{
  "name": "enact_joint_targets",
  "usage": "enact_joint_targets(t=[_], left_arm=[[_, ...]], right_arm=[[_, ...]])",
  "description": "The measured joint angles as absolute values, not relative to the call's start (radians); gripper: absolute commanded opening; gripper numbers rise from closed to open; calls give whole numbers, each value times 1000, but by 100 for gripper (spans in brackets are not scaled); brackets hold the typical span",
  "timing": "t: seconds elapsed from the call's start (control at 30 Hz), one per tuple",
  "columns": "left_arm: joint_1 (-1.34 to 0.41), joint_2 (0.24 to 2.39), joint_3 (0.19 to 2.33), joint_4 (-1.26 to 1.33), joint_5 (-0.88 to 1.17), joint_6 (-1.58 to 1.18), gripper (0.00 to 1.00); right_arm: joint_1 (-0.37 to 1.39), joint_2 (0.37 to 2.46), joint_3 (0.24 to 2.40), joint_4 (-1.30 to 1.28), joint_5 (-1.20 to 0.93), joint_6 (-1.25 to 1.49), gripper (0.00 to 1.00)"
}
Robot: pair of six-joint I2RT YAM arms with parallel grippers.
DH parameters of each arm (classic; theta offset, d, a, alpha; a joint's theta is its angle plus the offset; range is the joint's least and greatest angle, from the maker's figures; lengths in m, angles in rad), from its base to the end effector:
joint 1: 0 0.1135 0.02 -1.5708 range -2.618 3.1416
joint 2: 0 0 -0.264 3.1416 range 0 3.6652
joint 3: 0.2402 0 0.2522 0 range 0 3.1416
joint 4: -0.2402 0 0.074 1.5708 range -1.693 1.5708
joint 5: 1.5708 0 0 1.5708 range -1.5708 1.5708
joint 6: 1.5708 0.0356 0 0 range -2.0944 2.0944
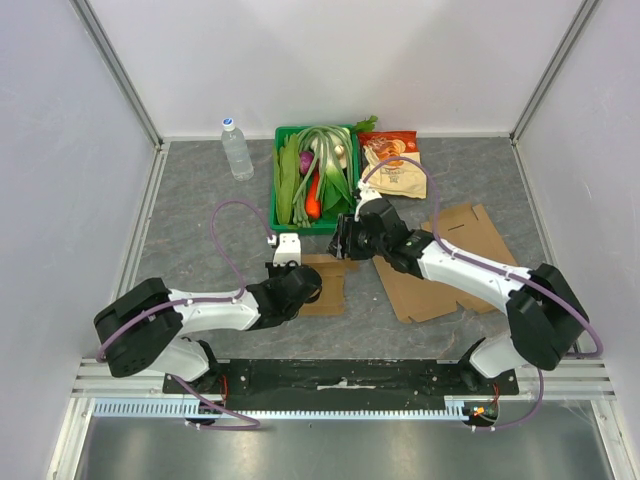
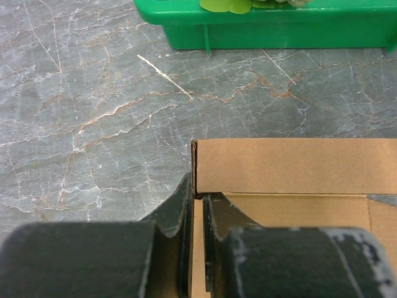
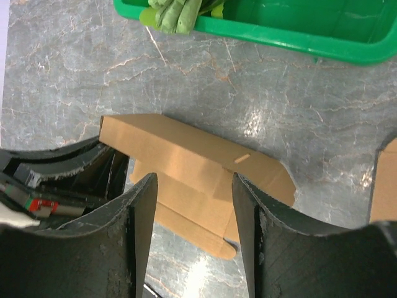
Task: Fold the paper box
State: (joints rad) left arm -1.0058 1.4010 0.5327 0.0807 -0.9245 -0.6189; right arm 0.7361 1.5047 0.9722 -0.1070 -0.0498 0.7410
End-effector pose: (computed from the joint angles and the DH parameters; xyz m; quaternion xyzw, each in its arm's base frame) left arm 0.1561 -0.1932 0.1579 -0.0080 0.8446 0.0355 0.5342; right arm 0.2448 0.2242 0.2389 -0.0090 0.8933 0.3186 0.3169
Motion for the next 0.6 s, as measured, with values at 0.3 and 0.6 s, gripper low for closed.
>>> enact_joint_targets(t=[0.3, 0.6], left_arm=[[-1008, 1422, 557, 28, -960, -677, 2], [-1010, 1422, 557, 14, -969, -696, 2]], right_arm=[[751, 1456, 883, -73, -85, 763, 54], [751, 1480, 872, 18, -116, 794, 54]])
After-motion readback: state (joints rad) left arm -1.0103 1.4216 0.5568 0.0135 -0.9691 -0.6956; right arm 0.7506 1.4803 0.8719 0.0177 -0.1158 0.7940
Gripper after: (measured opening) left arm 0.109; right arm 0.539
